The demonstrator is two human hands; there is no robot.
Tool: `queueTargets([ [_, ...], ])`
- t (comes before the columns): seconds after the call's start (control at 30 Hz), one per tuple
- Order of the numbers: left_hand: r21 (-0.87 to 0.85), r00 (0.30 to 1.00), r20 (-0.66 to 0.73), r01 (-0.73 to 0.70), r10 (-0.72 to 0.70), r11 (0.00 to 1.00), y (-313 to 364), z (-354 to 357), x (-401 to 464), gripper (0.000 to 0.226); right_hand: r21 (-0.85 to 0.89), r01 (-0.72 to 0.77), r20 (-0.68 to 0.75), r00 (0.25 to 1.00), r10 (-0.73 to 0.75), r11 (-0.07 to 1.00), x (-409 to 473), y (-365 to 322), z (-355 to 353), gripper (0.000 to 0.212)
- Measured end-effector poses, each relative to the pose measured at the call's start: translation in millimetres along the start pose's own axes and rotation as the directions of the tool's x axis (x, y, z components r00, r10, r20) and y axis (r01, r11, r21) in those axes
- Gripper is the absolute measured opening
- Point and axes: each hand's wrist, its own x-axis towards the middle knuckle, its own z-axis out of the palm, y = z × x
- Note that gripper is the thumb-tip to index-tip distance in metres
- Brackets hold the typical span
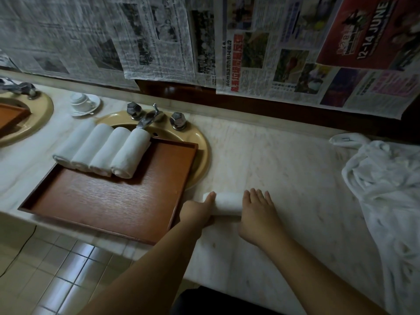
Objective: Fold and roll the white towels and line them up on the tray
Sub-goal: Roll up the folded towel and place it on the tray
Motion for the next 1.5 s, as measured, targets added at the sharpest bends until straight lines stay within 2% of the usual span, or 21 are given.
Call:
queueTargets([
  [0.1, -0.056, 0.999, 0.017, 0.052, -0.052, 0.997, 12, 0, 2, 0.074, 0.021, 0.01, 0.015, 1.0, -0.01, 1.0, 14, 2, -4, 0.066],
  [0.17, -0.145, 0.998, 0.047, 0.059, -0.052, 0.988, 18, 1, 7, 0.09, 0.032, 0.013, 0.038, 0.999, -0.014, 0.999, 22, 4, -4, 0.051],
  [0.23, -0.209, 0.996, 0.06, 0.071, -0.06, 0.975, 16, 5, 23, 0.1, 0.038, 0.017, 0.041, 0.999, -0.019, 0.999, 27, 6, -1, 0.048],
  [0.3, -0.249, 0.993, 0.089, 0.098, -0.079, 0.964, 23, 6, 23, 0.089, 0.038, 0.018, 0.026, 0.999, -0.019, 0.999, 31, 9, 2, 0.049],
  [0.4, -0.226, 0.993, 0.04, 0.121, -0.115, 0.967, 32, 10, 16, 0.061, 0.042, 0.016, 0.021, 1.0, -0.017, 0.999, 34, 12, 3, 0.049],
  [0.5, -0.193, 0.992, 0.002, 0.123, -0.125, 0.973, 35, 14, 10, 0.055, 0.035, 0.017, 0.034, 0.999, -0.018, 0.999, 29, 11, 6, 0.045],
  [0.57, -0.176, 0.992, 0.001, 0.121, -0.123, 0.977, 37, 16, 5, 0.06, 0.036, 0.029, 0.038, 0.999, -0.03, 0.999, 23, 8, 11, 0.048],
  [0.7, -0.096, 0.996, 0.014, 0.088, -0.087, 0.992, 34, 17, -4, 0.043, 0.064, 0.052, 0.034, 0.998, -0.055, 0.997, 2, 5, 24, 0.067],
  [0.83, -0.094, 0.997, 0.036, 0.076, -0.073, 0.993, 35, 13, -18, 0.032, 0.125, 0.094, -0.023, 0.995, -0.092, 0.988, -27, 8, 30, 0.083],
  [1.0, -0.126, 0.999, -0.017, -0.049, 0.047, 0.991, 46, 2, -41, 0.028, 0.206, 0.183, -0.115, 0.98, -0.162, 0.961, -54, 7, 15, 0.102],
  [1.07, -0.104, 0.989, 0.002, -0.148, 0.15, 0.983, 58, -7, -51, 0.028, 0.382, 0.171, -0.068, 0.985, -0.157, 0.908, -58, 5, -7, 0.107],
  [1.17, -0.009, 0.952, 0.084, -0.293, 0.293, 0.956, 89, -28, -70, 0.027, 0.695, 0.082, 0.056, 0.984, -0.167, 0.714, -50, 6, -54, 0.111],
  [1.23, 0.012, 0.928, 0.133, -0.351, 0.347, 0.936, 109, -40, -84, 0.027, 0.822, 0.018, 0.131, 0.967, -0.219, 0.569, -43, 5, -85, 0.105],
  [1.33, -0.016, 0.894, 0.122, -0.433, 0.431, 0.901, 135, -59, -99, 0.022, 0.923, -0.085, 0.211, 0.928, -0.306, 0.376, -30, -2, -115, 0.089],
  [1.4, -0.053, 0.868, 0.102, -0.484, 0.487, 0.874, 148, -73, -102, 0.016, 0.94, -0.079, 0.196, 0.921, -0.337, 0.331, -25, -14, -126, 0.079],
  [1.5, -0.101, 0.857, 0.064, -0.504, 0.511, 0.858, 160, -95, -97, 0.014, 0.936, -0.051, 0.17, 0.933, -0.317, 0.349, -18, -41, -132, 0.073],
])
